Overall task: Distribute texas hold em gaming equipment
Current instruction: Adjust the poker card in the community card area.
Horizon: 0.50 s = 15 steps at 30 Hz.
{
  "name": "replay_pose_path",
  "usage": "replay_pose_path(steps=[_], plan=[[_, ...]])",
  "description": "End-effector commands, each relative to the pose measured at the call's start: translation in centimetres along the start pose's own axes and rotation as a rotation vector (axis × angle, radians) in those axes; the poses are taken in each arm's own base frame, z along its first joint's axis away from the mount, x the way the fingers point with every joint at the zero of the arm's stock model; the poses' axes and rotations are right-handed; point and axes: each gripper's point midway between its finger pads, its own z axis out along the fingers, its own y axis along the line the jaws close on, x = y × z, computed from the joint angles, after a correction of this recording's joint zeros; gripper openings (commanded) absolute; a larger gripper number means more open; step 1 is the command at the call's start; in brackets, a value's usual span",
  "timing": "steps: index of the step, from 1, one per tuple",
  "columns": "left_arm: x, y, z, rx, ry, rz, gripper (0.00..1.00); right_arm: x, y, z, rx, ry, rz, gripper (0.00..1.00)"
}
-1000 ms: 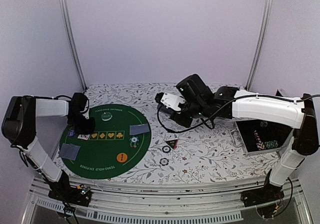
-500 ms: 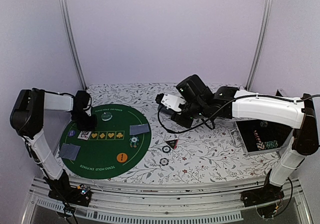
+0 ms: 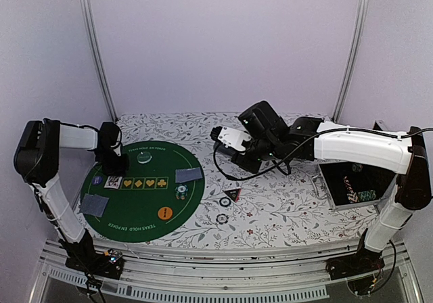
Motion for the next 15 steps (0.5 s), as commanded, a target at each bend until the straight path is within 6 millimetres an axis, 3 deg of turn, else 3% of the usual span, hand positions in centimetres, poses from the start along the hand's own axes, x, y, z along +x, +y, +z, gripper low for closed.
replay_pose_path(steps=[1,6,10,13,15], plan=[[-0.5,0.8,0.4,-0.02,-0.001,-0.004,0.03,-0.7,-1.2,-1.4,0.03,-0.028,0.032,0.45],[-2.3,-1.1,-2.5,0.074,-0.08,0.018,0.02,-0.9,-1.3,-1.5,0.03,-0.029,0.032,0.45],[-4.8,-5.1,-8.5,0.206,-0.23,0.09,0.06,-1.1,-1.4,-1.3,0.03,-0.023,0.029,0.45],[-5.9,-9.6,-14.6,0.338,-0.367,0.179,0.21,-1.5,-1.1,-1.3,0.028,-0.028,0.028,0.45],[-4.8,-14.0,-18.0,0.506,-0.411,0.262,0.37,-2.0,-0.8,-1.3,0.025,-0.039,0.023,0.45]])
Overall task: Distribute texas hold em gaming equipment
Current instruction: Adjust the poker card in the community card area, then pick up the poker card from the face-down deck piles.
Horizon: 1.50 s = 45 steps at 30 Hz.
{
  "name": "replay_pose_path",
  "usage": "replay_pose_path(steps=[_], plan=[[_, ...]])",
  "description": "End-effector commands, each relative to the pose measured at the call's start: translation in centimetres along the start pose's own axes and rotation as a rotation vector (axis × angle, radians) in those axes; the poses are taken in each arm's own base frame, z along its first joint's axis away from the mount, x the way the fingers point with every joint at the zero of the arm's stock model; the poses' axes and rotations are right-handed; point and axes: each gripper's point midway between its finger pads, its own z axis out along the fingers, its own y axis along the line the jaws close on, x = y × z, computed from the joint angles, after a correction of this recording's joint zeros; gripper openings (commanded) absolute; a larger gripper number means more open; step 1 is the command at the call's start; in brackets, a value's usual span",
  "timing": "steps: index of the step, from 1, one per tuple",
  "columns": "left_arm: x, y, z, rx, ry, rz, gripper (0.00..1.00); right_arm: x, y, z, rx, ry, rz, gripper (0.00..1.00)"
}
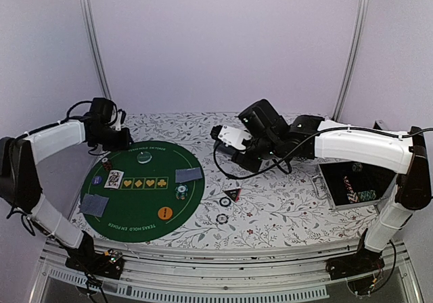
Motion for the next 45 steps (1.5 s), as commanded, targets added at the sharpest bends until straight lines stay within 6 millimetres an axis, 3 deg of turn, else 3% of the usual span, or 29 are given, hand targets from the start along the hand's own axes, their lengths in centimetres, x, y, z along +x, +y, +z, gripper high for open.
replay_pose_path(steps=[1,3,8,14,19,29,40,45], plan=[[-2.8,-11.3,-6.6,0.381,-0.168,0.15,0.45,-2.1,-0.5,-0.9,0.026,-0.051,0.016,0.45],[-2.1,-15.8,-8.8,0.568,-0.187,0.18,0.59,-2.5,-0.2,-0.6,0.024,-0.053,0.002,0.45],[1.4,-23.7,-12.4,0.908,-0.119,0.243,0.75,-3.8,0.5,-0.3,0.009,-0.081,-0.017,0.45],[3.7,-27.5,-13.3,1.035,-0.065,0.295,0.86,-4.7,1.4,0.0,-0.014,-0.103,-0.032,0.45],[4.8,-28.9,-12.0,1.042,-0.015,0.309,0.86,-5.2,1.7,-0.1,-0.025,-0.117,-0.033,0.45],[4.8,-30.9,-10.5,1.019,0.009,0.316,0.82,-5.5,2.5,0.2,-0.033,-0.115,-0.048,0.45],[5.4,-28.2,-6.0,0.704,0.103,0.385,0.55,-5.1,2.2,0.6,0.004,-0.084,-0.068,0.45],[5.9,-27.0,-5.9,0.649,0.127,0.411,0.53,-4.8,1.9,0.4,0.017,-0.082,-0.068,0.45]])
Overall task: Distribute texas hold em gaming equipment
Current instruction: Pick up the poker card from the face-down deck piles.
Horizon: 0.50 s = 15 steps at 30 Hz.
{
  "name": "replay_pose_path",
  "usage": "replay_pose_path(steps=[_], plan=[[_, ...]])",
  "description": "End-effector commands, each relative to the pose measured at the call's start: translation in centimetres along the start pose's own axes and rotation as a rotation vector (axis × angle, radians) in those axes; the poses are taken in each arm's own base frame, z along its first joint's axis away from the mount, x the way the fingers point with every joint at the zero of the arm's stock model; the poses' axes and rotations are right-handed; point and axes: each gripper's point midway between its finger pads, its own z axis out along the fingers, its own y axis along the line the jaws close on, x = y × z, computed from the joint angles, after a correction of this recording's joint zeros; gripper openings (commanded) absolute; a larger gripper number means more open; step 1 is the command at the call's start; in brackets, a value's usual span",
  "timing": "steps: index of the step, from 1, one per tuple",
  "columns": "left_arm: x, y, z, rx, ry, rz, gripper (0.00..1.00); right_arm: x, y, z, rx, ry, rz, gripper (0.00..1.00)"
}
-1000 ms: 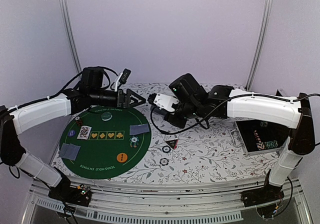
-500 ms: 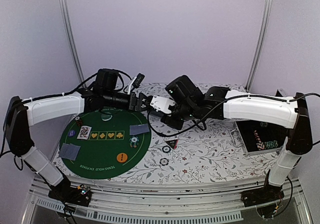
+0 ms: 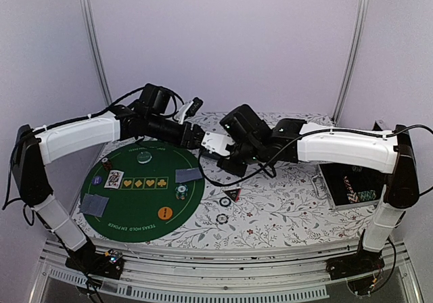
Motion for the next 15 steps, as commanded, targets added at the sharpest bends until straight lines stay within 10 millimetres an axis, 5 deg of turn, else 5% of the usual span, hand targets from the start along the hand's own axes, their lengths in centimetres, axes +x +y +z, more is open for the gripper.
replay_pose_path(steps=[1,15], plan=[[2.5,2.6,-0.3,-0.135,0.094,-0.002,0.53,-1.5,-1.0,-1.1,0.042,-0.049,0.006,0.45],[1.4,-0.9,-0.3,0.059,0.029,0.022,0.77,-2.0,-0.8,-1.0,0.025,-0.056,0.004,0.45]])
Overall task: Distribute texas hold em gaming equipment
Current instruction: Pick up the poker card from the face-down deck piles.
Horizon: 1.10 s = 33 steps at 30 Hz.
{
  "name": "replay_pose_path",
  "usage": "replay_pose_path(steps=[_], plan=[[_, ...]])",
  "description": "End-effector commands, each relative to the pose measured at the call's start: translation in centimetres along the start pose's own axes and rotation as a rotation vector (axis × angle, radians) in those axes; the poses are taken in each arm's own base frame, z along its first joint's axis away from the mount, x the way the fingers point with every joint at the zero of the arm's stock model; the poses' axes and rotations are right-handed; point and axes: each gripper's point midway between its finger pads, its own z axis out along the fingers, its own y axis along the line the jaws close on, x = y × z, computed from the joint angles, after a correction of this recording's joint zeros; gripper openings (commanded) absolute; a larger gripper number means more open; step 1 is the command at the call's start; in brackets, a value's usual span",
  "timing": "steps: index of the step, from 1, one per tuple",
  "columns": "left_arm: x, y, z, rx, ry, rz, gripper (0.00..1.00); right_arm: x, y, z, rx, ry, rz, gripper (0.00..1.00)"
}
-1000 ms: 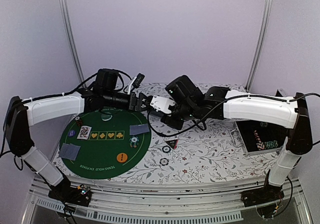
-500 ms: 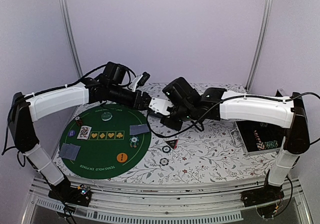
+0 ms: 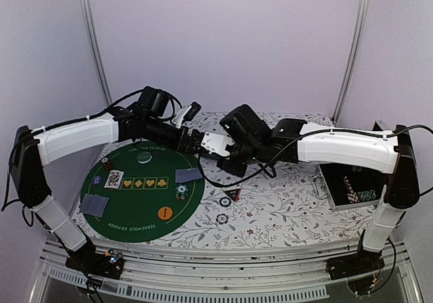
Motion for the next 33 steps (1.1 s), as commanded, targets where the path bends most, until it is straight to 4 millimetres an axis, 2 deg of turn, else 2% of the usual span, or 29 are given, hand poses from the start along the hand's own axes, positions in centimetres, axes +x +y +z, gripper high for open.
replay_pose_path(steps=[1,5,8,13,16,27,33], plan=[[-0.4,-1.5,0.2,0.091,-0.024,-0.001,0.78,-1.9,-1.0,-1.0,0.026,-0.057,0.02,0.46],[0.0,-1.0,1.1,0.064,-0.001,0.002,0.79,-1.8,-0.9,-0.9,0.025,-0.052,0.023,0.45],[1.1,0.5,1.5,-0.025,0.068,0.007,0.74,-1.7,-1.0,-1.0,0.032,-0.05,0.023,0.45],[2.4,2.8,0.4,-0.164,0.141,0.03,0.67,-1.3,-1.1,-1.1,0.04,-0.042,0.022,0.45],[2.4,3.2,-0.4,-0.18,0.136,0.021,0.65,-1.2,-1.1,-1.0,0.043,-0.039,0.021,0.45],[1.2,2.1,-2.0,-0.152,0.094,0.03,0.68,-1.0,-1.2,-1.0,0.047,-0.035,0.023,0.45],[0.0,0.1,-3.0,-0.044,0.042,0.018,0.73,-0.9,-1.3,-0.9,0.047,-0.034,0.025,0.45]])
